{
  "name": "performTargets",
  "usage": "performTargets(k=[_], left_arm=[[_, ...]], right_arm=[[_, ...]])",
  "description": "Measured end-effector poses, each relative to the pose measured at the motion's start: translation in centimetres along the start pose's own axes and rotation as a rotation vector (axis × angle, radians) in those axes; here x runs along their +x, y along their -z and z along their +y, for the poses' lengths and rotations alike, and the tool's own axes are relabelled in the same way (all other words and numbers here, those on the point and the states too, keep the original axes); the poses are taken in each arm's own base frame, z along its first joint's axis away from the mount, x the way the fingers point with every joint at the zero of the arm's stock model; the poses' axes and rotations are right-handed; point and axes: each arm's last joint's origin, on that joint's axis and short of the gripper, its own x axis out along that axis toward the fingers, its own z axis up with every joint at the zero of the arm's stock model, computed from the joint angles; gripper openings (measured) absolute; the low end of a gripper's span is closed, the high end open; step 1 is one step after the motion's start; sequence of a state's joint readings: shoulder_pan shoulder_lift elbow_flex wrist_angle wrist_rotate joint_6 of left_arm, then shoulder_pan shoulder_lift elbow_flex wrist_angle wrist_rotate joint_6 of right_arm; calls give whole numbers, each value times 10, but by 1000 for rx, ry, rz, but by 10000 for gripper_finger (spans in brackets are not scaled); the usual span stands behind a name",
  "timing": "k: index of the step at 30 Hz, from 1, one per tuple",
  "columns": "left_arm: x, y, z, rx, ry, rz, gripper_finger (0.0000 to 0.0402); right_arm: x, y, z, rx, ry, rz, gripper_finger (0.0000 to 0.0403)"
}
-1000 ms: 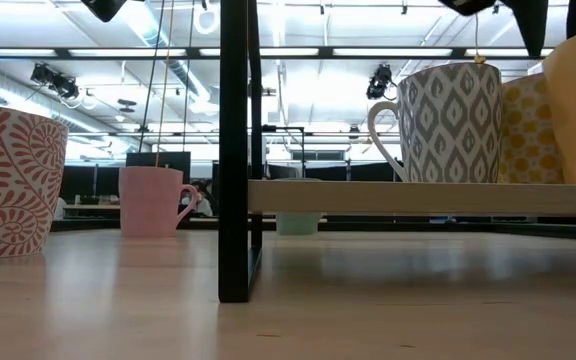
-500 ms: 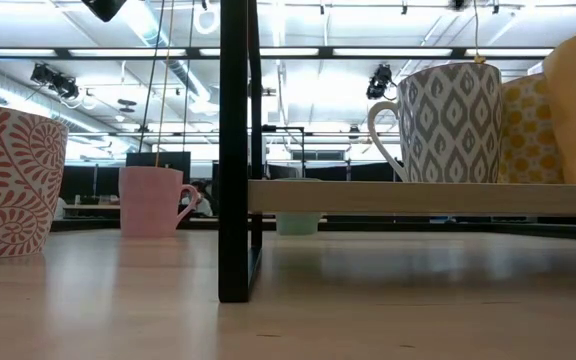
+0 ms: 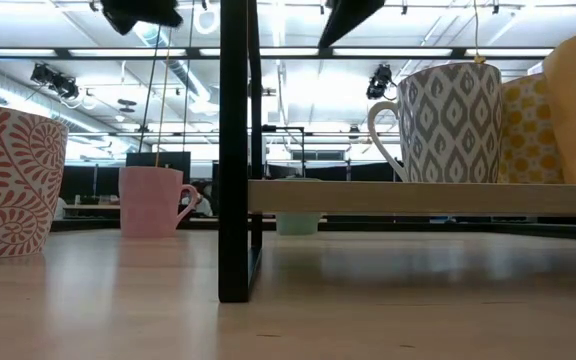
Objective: Place coffee mugs
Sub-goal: Put the green mug on the shelf
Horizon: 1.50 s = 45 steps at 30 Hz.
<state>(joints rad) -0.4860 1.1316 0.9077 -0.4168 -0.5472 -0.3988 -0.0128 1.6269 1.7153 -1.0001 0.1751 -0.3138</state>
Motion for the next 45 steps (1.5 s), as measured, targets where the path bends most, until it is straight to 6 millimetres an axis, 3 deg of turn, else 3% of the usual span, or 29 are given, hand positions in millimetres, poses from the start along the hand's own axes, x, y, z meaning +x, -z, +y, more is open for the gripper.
performTargets(k=[8, 13, 21, 30, 35, 45], left_arm=[[15, -10, 30, 61, -127, 5, 123], [22, -15, 51, 54, -187, 19, 123], [29, -18, 72, -4, -167, 49, 123], [31, -19, 78, -18, -172, 54, 123], [31, -19, 78, -18, -172, 54, 123], [31, -19, 78, -18, -172, 54, 123]], right_arm=[[30, 11, -50, 120, 13, -16, 114], [55, 20, -68, 156, 26, 43, 114], [107, 32, -78, 97, -21, 139, 114], [163, 45, -88, 120, 24, 200, 114], [175, 55, -95, 138, 62, 262, 114], [171, 56, -97, 154, 31, 243, 114]])
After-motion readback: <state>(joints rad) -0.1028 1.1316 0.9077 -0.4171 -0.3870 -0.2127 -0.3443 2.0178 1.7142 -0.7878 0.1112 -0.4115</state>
